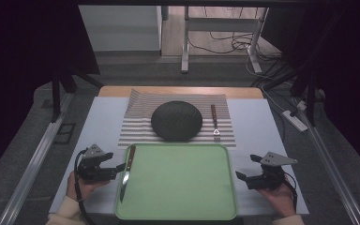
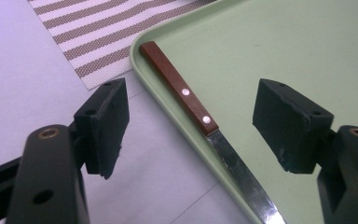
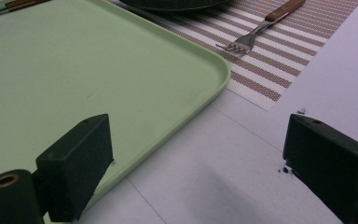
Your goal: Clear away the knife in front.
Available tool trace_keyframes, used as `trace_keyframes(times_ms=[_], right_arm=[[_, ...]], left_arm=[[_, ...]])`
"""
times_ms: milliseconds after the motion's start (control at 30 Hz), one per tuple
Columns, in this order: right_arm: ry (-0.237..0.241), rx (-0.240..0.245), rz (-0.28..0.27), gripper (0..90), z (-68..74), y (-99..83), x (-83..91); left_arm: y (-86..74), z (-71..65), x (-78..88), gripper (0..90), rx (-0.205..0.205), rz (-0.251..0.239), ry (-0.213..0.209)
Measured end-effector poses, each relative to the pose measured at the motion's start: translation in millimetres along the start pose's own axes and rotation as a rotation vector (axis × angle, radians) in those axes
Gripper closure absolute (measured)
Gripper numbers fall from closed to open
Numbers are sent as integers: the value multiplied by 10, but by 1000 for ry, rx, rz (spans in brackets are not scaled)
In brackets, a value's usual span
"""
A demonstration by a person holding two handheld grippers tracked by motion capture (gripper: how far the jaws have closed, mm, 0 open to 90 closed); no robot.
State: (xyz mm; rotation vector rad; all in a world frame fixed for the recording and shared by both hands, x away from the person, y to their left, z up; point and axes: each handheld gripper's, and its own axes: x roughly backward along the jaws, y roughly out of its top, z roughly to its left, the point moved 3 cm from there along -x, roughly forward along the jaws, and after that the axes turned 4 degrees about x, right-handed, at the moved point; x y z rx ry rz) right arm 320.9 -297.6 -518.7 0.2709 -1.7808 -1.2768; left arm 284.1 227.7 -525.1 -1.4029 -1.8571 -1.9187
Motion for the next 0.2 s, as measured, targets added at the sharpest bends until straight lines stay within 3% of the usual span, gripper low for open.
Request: trace_keyframes(times_ms=[200], right_arm=[[-3,3,-6,84,2,2,23]], left_arm=[[10,19,-8,269,4,-3,2]])
